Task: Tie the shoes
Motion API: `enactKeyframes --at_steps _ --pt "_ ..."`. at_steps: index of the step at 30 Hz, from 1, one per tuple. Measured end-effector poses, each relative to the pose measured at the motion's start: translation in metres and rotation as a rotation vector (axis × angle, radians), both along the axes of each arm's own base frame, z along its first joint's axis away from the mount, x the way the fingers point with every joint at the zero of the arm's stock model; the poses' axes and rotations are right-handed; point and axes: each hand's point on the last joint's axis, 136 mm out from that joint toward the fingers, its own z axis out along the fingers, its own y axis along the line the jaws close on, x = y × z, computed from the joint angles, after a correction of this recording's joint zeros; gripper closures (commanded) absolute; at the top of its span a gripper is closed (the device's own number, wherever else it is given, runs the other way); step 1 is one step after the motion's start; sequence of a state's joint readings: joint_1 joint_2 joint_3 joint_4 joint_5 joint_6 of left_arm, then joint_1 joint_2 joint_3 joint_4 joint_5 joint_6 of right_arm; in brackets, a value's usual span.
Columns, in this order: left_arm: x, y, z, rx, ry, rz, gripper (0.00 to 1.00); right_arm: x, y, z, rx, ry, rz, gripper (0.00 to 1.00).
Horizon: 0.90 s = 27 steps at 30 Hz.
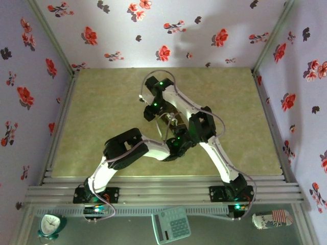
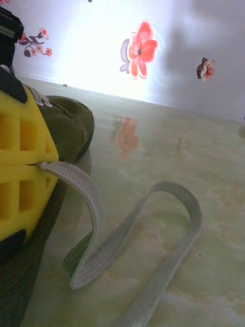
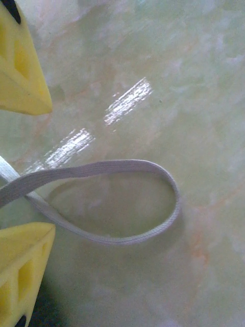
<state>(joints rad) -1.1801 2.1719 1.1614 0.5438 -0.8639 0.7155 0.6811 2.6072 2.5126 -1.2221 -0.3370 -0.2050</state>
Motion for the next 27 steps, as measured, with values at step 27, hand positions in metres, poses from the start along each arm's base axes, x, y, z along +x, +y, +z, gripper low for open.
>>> enactKeyframes --at_steps 27 --pt "-0.01 0.01 0.0 -0.03 -0.02 0.026 1.0 0.01 -0.009 -0.006 -0.023 0.022 -0.075 0.41"
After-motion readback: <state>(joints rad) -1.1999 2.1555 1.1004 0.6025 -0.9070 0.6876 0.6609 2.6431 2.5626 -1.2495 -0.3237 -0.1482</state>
